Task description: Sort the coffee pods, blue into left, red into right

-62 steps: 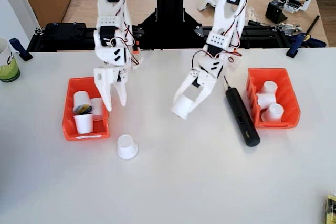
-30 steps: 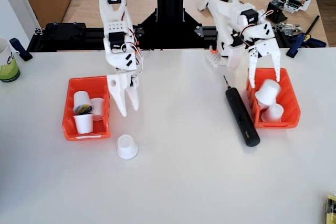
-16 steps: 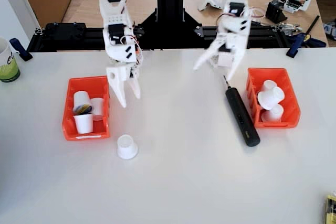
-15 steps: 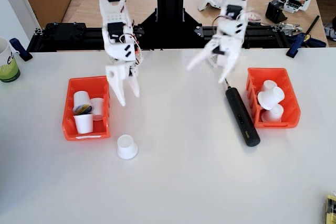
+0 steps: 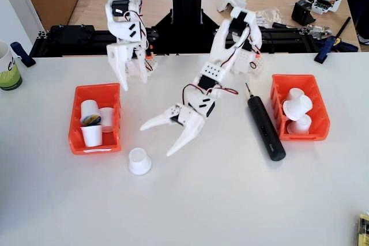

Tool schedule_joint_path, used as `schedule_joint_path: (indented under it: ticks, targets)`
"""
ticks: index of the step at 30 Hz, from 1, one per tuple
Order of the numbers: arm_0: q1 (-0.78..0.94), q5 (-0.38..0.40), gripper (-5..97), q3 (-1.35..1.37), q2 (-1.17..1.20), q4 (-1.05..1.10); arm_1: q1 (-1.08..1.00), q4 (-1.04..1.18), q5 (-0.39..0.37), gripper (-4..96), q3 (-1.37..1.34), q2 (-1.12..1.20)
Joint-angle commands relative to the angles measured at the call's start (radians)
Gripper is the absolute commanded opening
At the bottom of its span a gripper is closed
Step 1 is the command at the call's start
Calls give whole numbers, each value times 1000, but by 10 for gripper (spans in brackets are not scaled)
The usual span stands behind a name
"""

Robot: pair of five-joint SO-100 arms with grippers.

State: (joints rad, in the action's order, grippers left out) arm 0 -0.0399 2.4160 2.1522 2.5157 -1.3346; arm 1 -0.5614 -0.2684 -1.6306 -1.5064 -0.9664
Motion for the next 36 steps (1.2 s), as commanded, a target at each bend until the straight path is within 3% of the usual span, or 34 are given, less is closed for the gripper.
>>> schedule_joint_path:
  ticks: [1,10,22,29,32,36]
  targets:
    - [-26,-11,265,-25,54,-46,-34,31,-6,416,215,103]
    - [-87,-37,261,-25,67,-61,-109,285,20,394,936,581]
    - [-127,-28,257,-23,61,-63,-92,336,-38,290,950,627]
    - [-120,-5,252,-23,51,-43,-57,353,-49,286,946,649]
    - [-120,11,251,-23,46,-32,-54,377,-75,173,943,650]
    - [-118,28,248,-23,44,-23,-64,396,-29,132,1019,650]
